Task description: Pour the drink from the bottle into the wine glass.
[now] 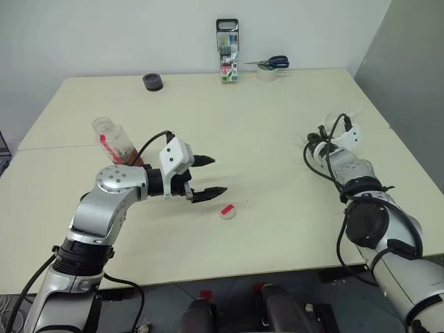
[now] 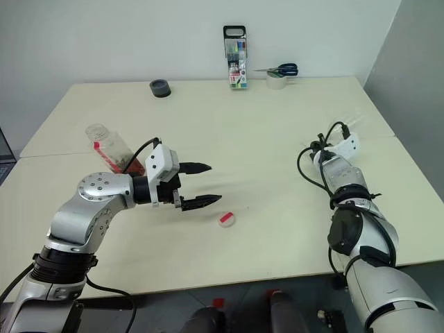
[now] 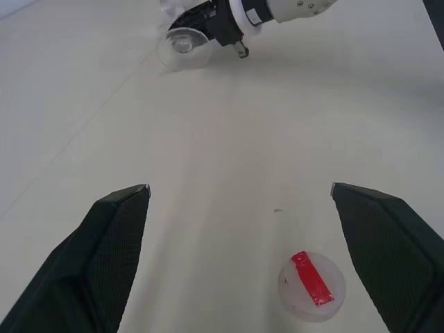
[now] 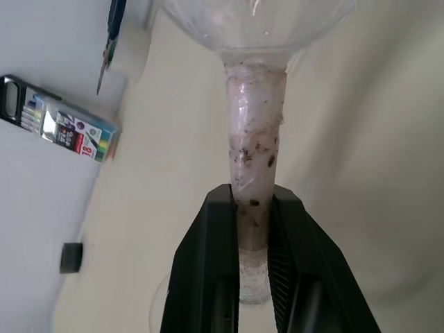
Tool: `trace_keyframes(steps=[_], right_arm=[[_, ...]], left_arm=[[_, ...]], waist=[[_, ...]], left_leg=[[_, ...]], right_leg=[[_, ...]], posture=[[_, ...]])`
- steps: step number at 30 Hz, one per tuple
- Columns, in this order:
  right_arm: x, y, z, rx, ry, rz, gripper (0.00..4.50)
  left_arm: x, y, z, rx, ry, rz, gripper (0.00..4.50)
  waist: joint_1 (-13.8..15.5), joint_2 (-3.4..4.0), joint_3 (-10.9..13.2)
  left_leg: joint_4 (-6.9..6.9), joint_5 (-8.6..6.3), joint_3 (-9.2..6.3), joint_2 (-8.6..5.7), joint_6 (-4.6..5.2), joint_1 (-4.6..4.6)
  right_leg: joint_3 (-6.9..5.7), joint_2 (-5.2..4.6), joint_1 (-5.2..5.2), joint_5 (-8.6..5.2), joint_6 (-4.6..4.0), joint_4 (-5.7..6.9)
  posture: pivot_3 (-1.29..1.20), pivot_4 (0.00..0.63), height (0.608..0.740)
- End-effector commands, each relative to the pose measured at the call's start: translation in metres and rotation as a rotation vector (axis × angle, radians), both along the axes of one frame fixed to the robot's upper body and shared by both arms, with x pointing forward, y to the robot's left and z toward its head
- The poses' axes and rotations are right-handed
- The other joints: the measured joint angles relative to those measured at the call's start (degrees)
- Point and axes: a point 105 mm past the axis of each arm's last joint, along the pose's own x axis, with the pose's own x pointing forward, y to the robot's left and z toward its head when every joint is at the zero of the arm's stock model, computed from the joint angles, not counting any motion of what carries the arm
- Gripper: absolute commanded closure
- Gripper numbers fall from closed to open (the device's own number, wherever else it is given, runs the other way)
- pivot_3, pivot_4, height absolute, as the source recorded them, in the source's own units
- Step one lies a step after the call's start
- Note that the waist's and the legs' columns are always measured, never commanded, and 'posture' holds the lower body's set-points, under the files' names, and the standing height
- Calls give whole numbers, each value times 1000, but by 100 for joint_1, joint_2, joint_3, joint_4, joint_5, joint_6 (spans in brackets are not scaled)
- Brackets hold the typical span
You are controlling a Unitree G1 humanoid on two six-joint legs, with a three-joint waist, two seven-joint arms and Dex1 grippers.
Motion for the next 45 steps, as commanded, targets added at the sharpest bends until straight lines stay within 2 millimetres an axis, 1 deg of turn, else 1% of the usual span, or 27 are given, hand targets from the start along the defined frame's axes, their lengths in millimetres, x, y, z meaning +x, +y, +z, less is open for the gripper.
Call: trace_keyframes(steps=[1, 2, 4, 7, 11, 13, 18, 24, 27, 30, 32, 33, 35, 37, 39, 41, 42, 45], right_arm=[[4, 2, 35, -463, -189, 27, 4264], [3, 8, 36, -557, -222, 48, 4264], [-1, 16, 31, -675, -259, 75, 4264], [-10, 28, 7, -808, -257, 122, 4264], [-26, 42, -28, -837, -209, 169, 4264], [-33, 42, -41, -830, -165, 175, 4264], [-53, 45, -65, -837, -78, 239, 4264], [-82, 52, -86, -790, 18, 337, 4264], [-87, 58, -84, -798, -1, 363, 4264], [-75, 80, -55, -804, -162, 371, 4264], [-64, 102, -30, -817, -295, 384, 4264], [-60, 111, -22, -829, -338, 391, 4264], [-51, 135, -10, -840, -419, 416, 4264], [-47, 149, -4, -835, -461, 430, 4264], [-45, 182, 2, -827, -522, 494, 4264], [-48, 212, 7, -827, -575, 560, 4264], [-50, 222, 8, -828, -591, 582, 4264], [-52, 239, 10, -812, -610, 617, 4264]], left_arm=[[-1, 0, 8, -6, -44, 3, 0], [-1, 0, 8, -6, -44, 5, 0], [-1, 0, 7, -6, -45, 9, 0], [-3, 0, 6, -8, -45, 14, 0], [-5, 2, 5, -11, -41, 22, 0], [-5, 3, 5, -12, -39, 26, 0], [-7, 3, 3, -16, -35, 34, 0], [-9, 3, 0, -26, -31, 39, 0], [-9, 7, -4, -19, -44, 58, 0], [-7, 19, -3, -55, -58, 147, 0], [-7, 31, -3, -87, -71, 231, 0], [-7, 35, -4, -95, -72, 258, 0], [-10, 43, -10, -112, -70, 332, 0], [-13, 47, -13, -123, -67, 373, 0], [-24, 55, -19, -162, -45, 452, 0], [-34, 64, -20, -202, -44, 546, 0], [-37, 69, -19, -223, -46, 591, 0], [-45, 79, -21, -242, -46, 690, 0]], waist=[[4, 2, 1], [6, 3, 2], [2, 3, 2], [3, 3, 2], [11, 3, 2], [29, 3, 1], [70, 3, -3], [142, 1, -14], [144, -7, -23], [102, -8, -24], [29, -8, -23], [-24, -8, -22], [-58, -6, -21], [-58, 2, -16], [-38, 4, -14], [-29, 4, -14], [-14, 4, -14], [111, 3, -14]], left_leg=[[0, 0, -1, 0, 0, -1], [0, 1, -4, -2, -2, -7], [-1, 10, -3, -2, -19, -13], [-4, 12, -6, 0, -24, -15], [-5, 12, -22, 1, -24, -13], [-4, 12, -33, 0, -24, -11], [-2, 12, -48, 0, -24, -6], [-2, 10, -54, 0, -21, -3], [-2, 8, -55, -1, -17, 0], [-3, 7, -49, 0, -15, 7], [-5, 2, -42, 1, -6, 14], [-6, 1, -31, 2, -4, 21], [-9, 1, -25, 9, -3, 28], [-16, 0, -11, 30, -3, 37], [-16, 1, -16, 42, -5, 27], [-16, 3, -12, 46, -11, 13], [-13, 9, -13, 46, -26, 3], [-6, 8, -33, 39, -32, -11]], right_leg=[[0, -2, -1, 0, 0, 0], [-2, -2, -6, 0, 1, -1], [-2, -7, -13, -1, 1, -2], [0, -10, -18, -1, 1, -4], [1, -11, -18, -1, 1, -3], [0, -11, -15, -1, 1, -2], [-5, -10, -7, -1, 1, -2], [-11, -9, 0, -1, 1, -4], [-16, -8, 3, -2, 1, -6], [-12, -5, 3, -2, 1, -4], [-9, 0, 3, -1, 0, -2], [-2, 4, 1, 0, -2, 0], [0, 10, -1, 4, -8, 4], [11, 21, -4, 8, -16, 6], [8, 24, -9, 9, -18, 3], [10, 28, -20, 10, -20, -2], [12, 23, -25, 10, -21, -4], [7, 12, -24, 11, -21, -13]], posture=[[0, 150, 740], [0, 150, 740], [0, 150, 740], [0, 150, 740], [0, 150, 740], [0, 150, 740], [0, 150, 740], [0, 150, 740], [0, 150, 740], [0, 150, 740], [0, 150, 740], [0, 150, 740], [0, 150, 740], [0, 150, 740], [0, 150, 740], [0, 150, 740], [0, 150, 740], [0, 150, 740]])
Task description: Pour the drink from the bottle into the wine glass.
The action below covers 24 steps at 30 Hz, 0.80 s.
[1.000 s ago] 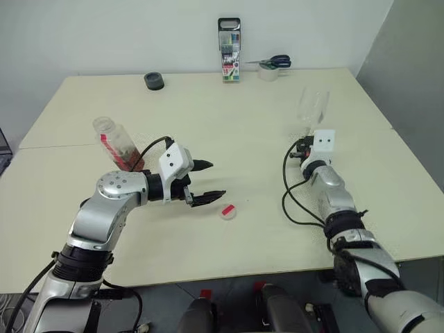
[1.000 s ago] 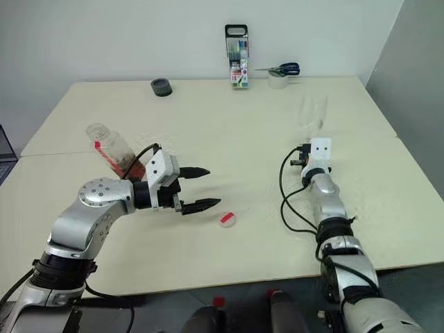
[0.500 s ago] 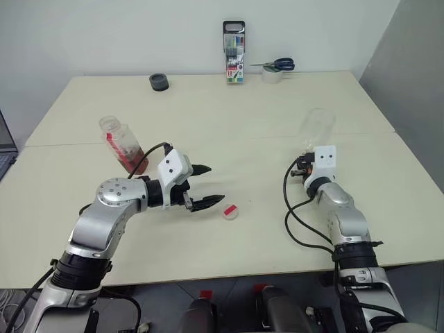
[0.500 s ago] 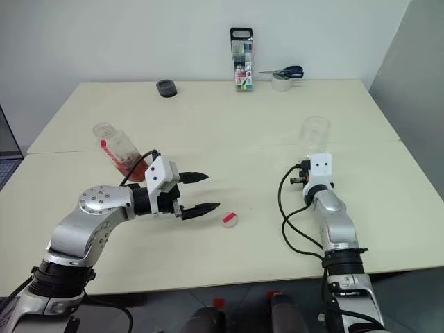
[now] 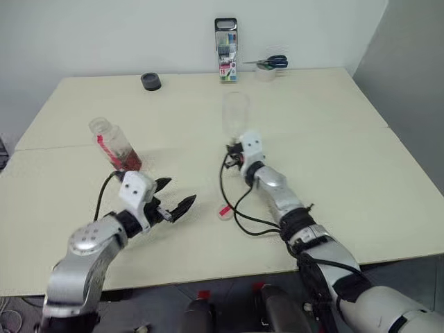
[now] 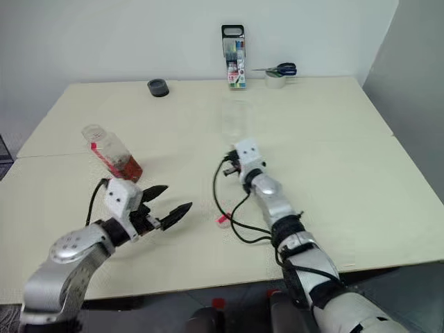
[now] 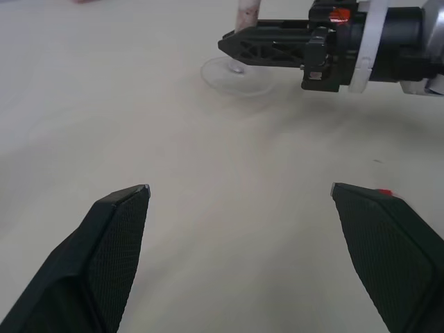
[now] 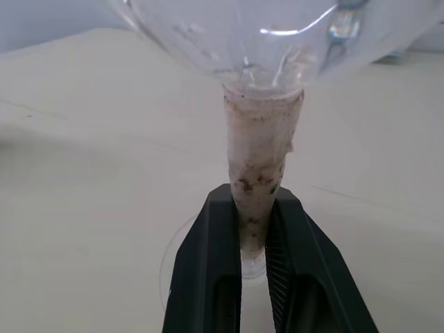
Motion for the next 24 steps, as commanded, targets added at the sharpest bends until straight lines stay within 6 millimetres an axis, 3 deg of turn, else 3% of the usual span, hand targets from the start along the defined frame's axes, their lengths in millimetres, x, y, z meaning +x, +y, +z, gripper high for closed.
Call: trace_keyframes(steps=[1, 9, 22, 24], right_arm=[[-3, 19, 14, 12, -59, 51, 4264], [-11, 38, 3, -14, -40, 79, 4264], [-22, 43, -35, -28, 101, 106, 4264], [-23, 43, -35, -19, 107, 116, 3587]], left_arm=[[-11, 10, 15, -6, -59, 99, 0], [-34, 13, -1, -32, -8, 151, 0], [-32, 5, -9, -53, 60, 44, 0], [-30, 7, -8, -48, 60, 39, 0]], waist=[[103, 0, 0], [133, 3, 2], [122, 2, 1], [121, 3, 1]], left_leg=[[2, 0, -7, -7, 0, 0], [4, 0, -15, -18, 0, 3], [3, 1, -13, -17, -1, 6], [2, 1, -13, -17, -1, 9]], right_leg=[[-6, -6, 4, 0, 0, 0], [-15, -12, 9, -1, -1, 4], [-29, -8, 11, -2, -2, 7], [-29, -8, 13, -2, -2, 7]], posture=[[0, 150, 740], [0, 150, 740], [0, 150, 740], [0, 150, 740]])
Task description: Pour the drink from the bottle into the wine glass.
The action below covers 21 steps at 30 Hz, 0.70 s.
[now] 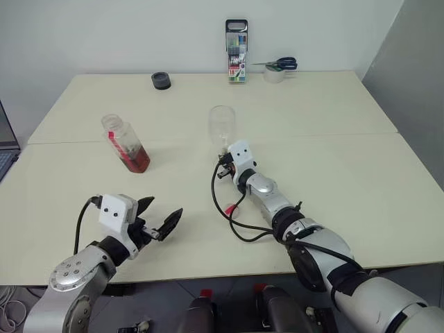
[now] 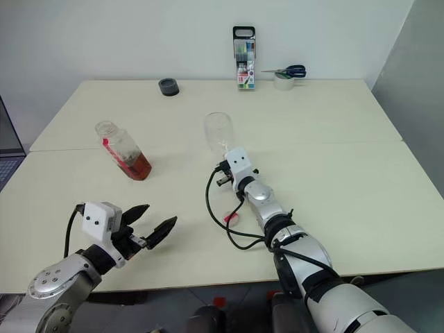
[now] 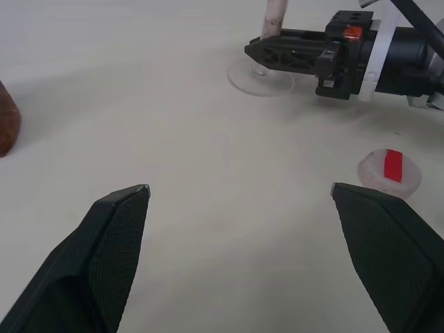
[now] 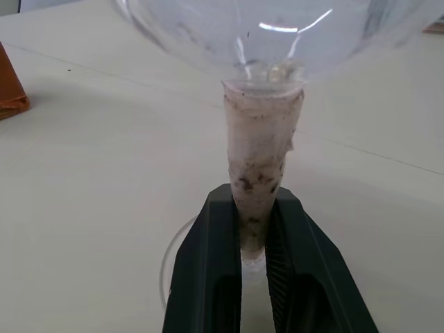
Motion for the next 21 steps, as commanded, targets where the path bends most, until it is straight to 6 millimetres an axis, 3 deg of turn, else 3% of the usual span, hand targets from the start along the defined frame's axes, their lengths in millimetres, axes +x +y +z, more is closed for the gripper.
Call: trace_keyframes(steps=[1, 10, 11, 17, 21], right_arm=[[-19, 38, -3, 57, 46, 102, 3359], [-19, 34, -3, 58, 38, 106, 218], [-18, 32, -3, 60, 39, 105, 23], [-18, 11, -3, 53, -12, 147, 23], [-34, -34, 15, 46, -107, 198, 23]], left_arm=[[3, 1, 5, 4, -17, -22, 0], [6, 3, 4, 17, -14, -37, 0], [7, 3, 3, 18, -14, -37, 0], [7, 21, -1, 44, -16, 26, 0], [4, 41, -10, 63, -14, 104, 0]], waist=[[0, 1, 1], [-16, 2, 1], [-17, 1, 1], [-16, 1, 1], [22, 5, 2]], left_leg=[[0, 0, 0, 0, 0, 1], [-1, 0, 0, 1, -1, 0], [-1, 1, 0, 1, -1, 0], [-1, 0, -1, 1, 0, 0], [-3, -2, -6, 3, 3, -4]], right_leg=[[0, 0, 1, 0, 0, 0], [0, 1, 0, 0, 0, 0], [0, 1, 0, 0, 0, 0], [1, 1, 0, 0, 0, -1], [3, 0, 2, 0, 1, -10]], posture=[[0, 150, 740], [0, 150, 740], [0, 150, 740], [0, 150, 740], [0, 150, 740]])
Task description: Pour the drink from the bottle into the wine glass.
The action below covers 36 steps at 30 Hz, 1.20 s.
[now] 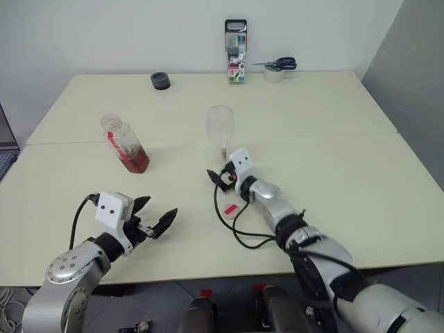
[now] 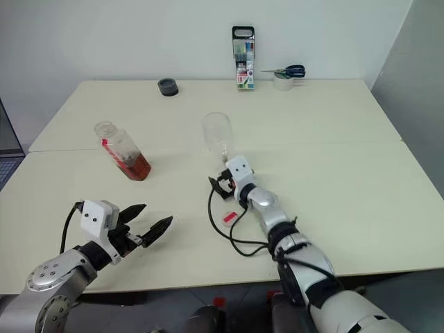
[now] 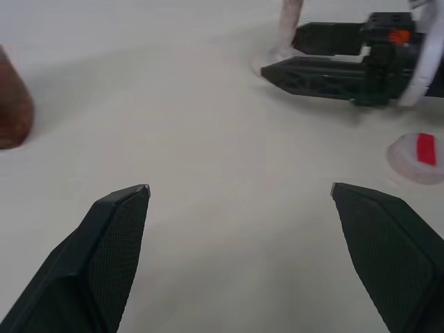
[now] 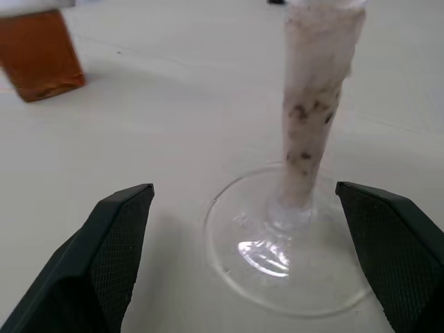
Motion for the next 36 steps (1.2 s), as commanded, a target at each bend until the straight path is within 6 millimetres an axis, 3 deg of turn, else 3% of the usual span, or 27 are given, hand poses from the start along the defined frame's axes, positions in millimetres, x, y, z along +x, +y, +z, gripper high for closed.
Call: trace_keyframes(steps=[1, 6, 11, 17, 36], right_arm=[[-18, -32, 34, 15, -94, 50, 23], [-59, -70, 74, -31, -109, 77, 23], [-89, -76, 106, -60, -132, 179, 23], [-134, -72, 105, -106, -32, 457, 23], [-129, -54, 115, -34, -45, 438, 23]], left_arm=[[-1, 20, 5, 34, -50, 80, 0], [9, 35, 9, 25, -107, 185, 0], [21, 48, 17, 11, -169, 287, 0], [39, 66, 31, 7, -257, 418, 0], [104, 67, 50, 34, -313, 313, 0]], waist=[[58, 2, 1], [128, 7, 5], [99, 5, 3], [132, 1, 2], [133, -2, 2]], left_leg=[[2, 0, -6, -2, 1, -6], [5, -9, -16, -9, 16, -5], [3, -8, -14, 6, 14, 9], [6, -8, -17, -2, 14, 3], [7, 5, -17, -14, -9, 0]], right_leg=[[0, -4, 0, 0, 1, -2], [-2, -12, 3, -1, 3, 0], [-9, 5, 11, -2, 3, 4], [-17, 0, 13, -2, 4, -3], [-24, -8, 10, -2, 5, -2]], posture=[[0, 150, 740], [0, 150, 740], [0, 150, 740], [0, 150, 740], [0, 150, 740]])
